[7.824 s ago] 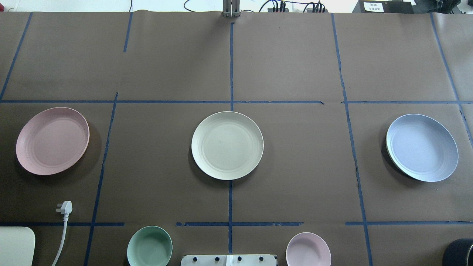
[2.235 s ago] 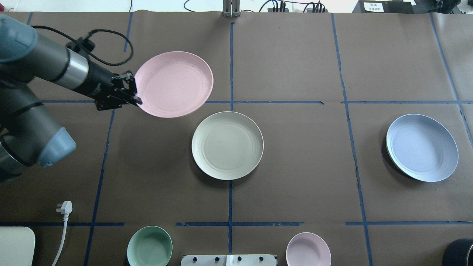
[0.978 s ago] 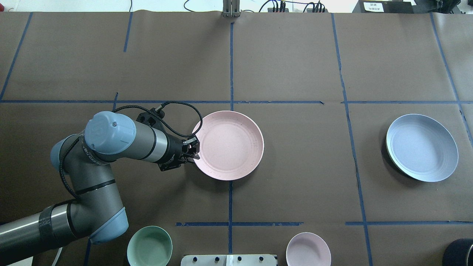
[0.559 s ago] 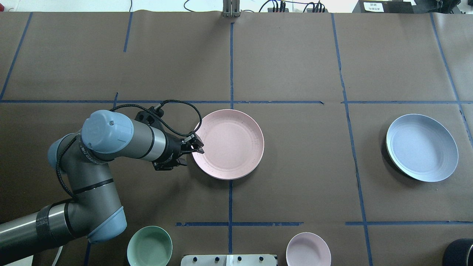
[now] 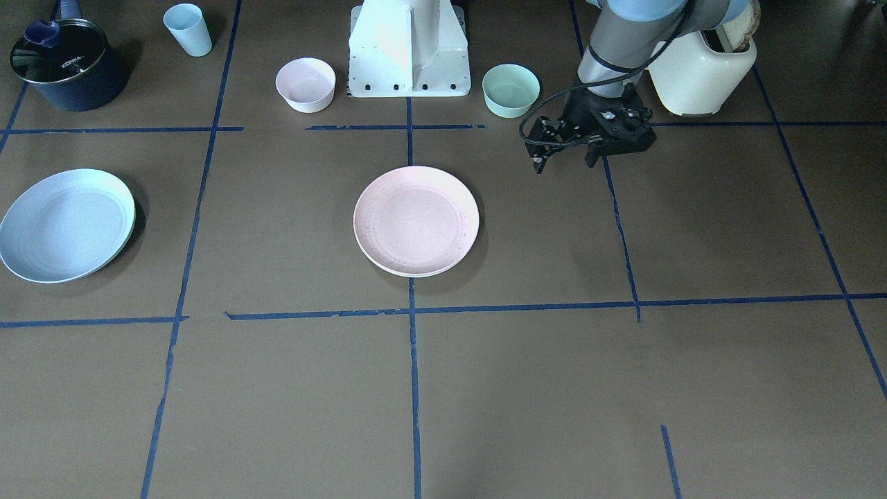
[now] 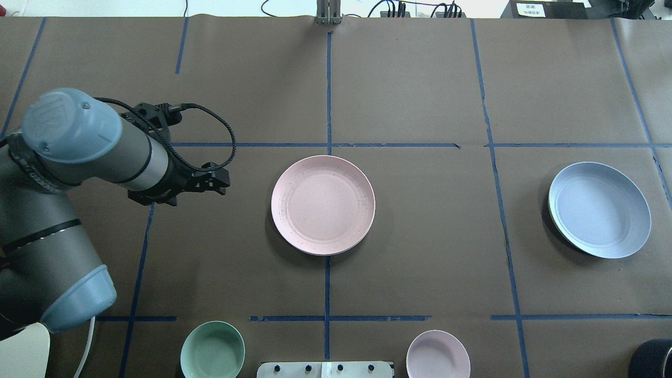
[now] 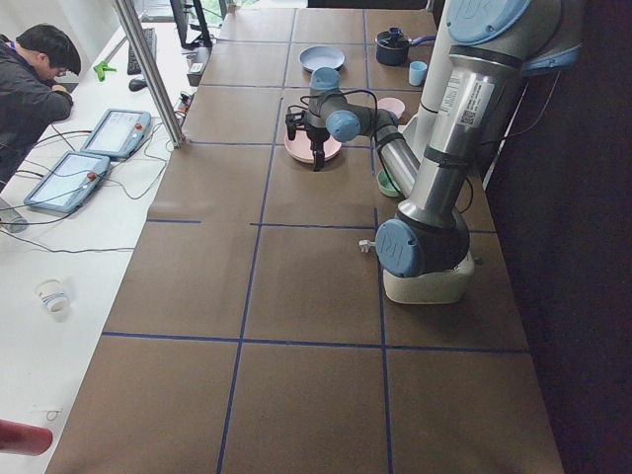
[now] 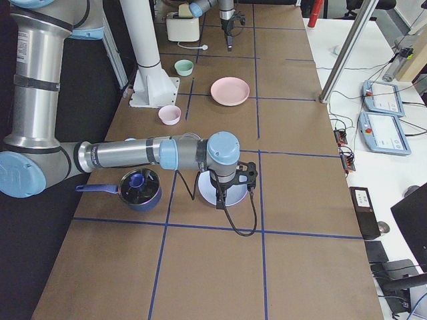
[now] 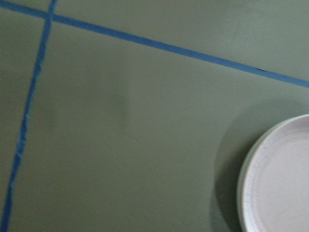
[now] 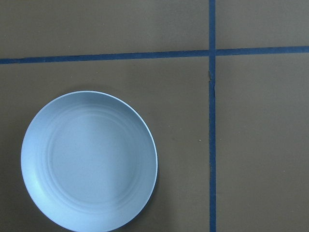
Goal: Stack three plates with pink and blue
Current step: 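Open the left gripper and withdraw the left arm from the stack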
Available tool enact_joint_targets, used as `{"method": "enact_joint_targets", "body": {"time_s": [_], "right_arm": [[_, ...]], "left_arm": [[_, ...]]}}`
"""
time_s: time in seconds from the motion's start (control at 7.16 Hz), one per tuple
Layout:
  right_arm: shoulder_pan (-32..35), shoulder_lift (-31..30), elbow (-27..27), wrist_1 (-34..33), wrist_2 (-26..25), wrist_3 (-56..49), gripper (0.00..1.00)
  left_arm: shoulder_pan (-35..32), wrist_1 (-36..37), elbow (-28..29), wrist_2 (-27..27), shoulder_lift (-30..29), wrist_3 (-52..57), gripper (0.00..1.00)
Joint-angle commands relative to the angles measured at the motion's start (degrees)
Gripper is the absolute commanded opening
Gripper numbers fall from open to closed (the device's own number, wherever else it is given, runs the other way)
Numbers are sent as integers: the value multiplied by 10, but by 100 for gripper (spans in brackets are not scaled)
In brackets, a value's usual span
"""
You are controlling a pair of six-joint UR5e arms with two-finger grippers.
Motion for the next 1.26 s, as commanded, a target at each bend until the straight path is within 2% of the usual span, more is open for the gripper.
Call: {"method": "enact_joint_targets", "body": {"time_s": [0.0,0.14,0.42,0.7,1.12], "right_arm": [[-55,-1,-62,165,-4,127,100],[-66,-1,-105,259,-4,176,100],[-133,-7,-142,374,-34,279,100],[-189,-8,-184,465,-52,347,100],[-221,-8,-214,484,-68,347,100]], "left_arm": [[-64,8,1,-3,55,128,100],[-90,9,12,-28,60,151,100],[-162,9,18,-100,90,225,100],[-203,7,31,-132,93,234,100],[-218,8,30,-156,92,235,100]]}}
